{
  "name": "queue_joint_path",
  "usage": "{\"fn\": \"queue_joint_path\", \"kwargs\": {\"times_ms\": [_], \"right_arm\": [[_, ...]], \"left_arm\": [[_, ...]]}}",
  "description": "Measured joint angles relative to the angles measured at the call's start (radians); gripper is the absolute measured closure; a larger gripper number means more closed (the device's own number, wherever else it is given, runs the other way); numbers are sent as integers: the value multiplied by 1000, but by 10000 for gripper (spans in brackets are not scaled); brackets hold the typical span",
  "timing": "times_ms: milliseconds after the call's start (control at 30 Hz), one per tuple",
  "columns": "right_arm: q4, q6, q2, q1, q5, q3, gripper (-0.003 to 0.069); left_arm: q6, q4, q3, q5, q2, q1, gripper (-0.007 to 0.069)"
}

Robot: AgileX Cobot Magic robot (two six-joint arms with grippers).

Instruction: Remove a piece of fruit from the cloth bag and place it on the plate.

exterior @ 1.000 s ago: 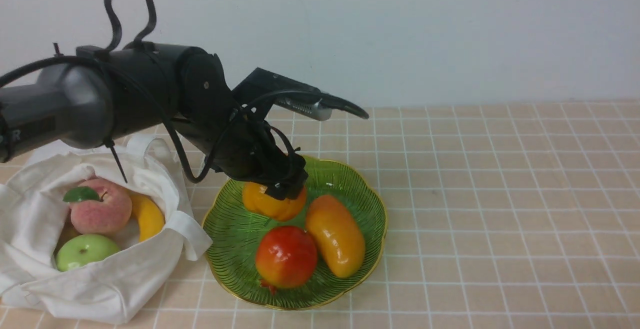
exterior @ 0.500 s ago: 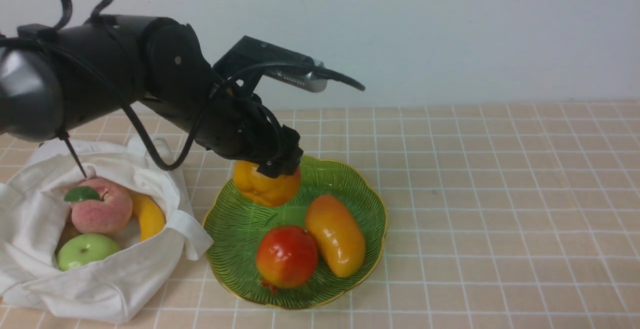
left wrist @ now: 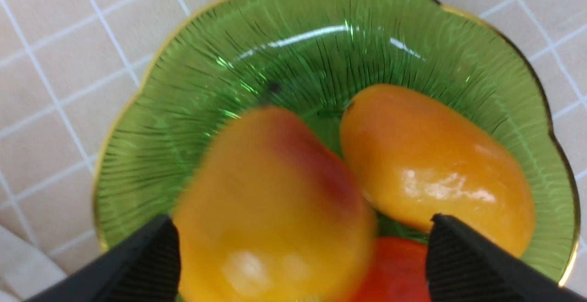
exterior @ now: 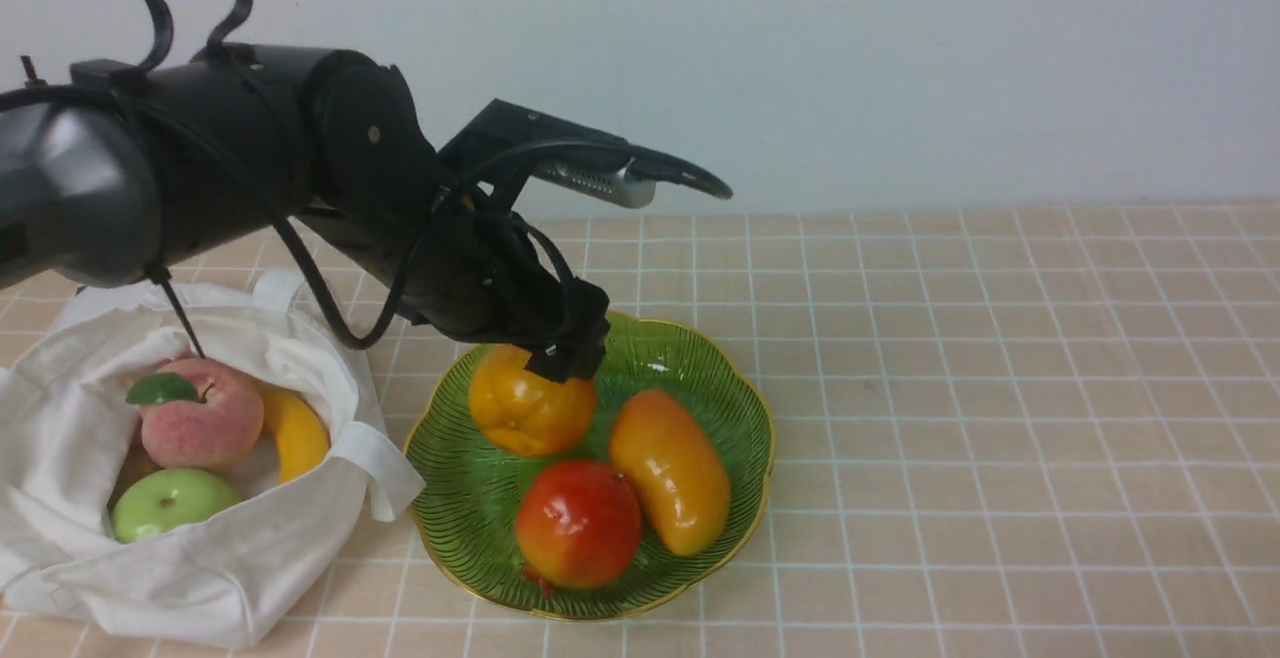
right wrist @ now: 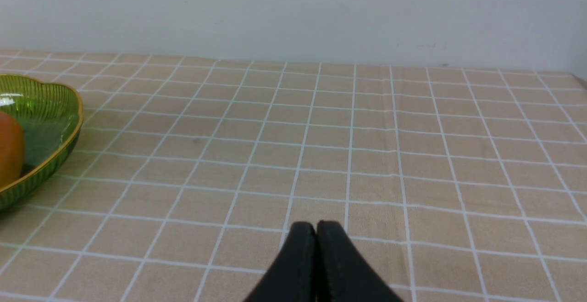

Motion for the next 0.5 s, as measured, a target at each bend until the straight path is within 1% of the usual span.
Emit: {"fn": "queue_joint_path", "kwargs": {"times_ms": [233, 300, 333, 367, 400, 433, 467, 500], "right_arm": [[0, 0, 0, 0, 0, 0, 673], [0, 0, 0, 0, 0, 0, 673], [0, 0, 0, 0, 0, 0, 673], [0, 0, 0, 0, 0, 0, 673], [0, 0, 0, 0, 0, 0, 673], [0, 0, 0, 0, 0, 0, 673], [0, 0, 0, 0, 0, 0, 673], [0, 0, 0, 0, 0, 0, 673]], "left_arm": [[-37, 8, -8, 50, 35, 0, -60], [-65, 12, -48, 125, 23, 0, -46], [-73, 13, -66, 156, 15, 0, -26], [-73, 14, -70, 164, 12, 0, -26], [-91, 17, -105, 223, -15, 0, 58], [-92, 19, -112, 235, -24, 0, 70], [-105, 27, -131, 274, -66, 0, 193], [-111, 30, -136, 291, -103, 0, 287]]}}
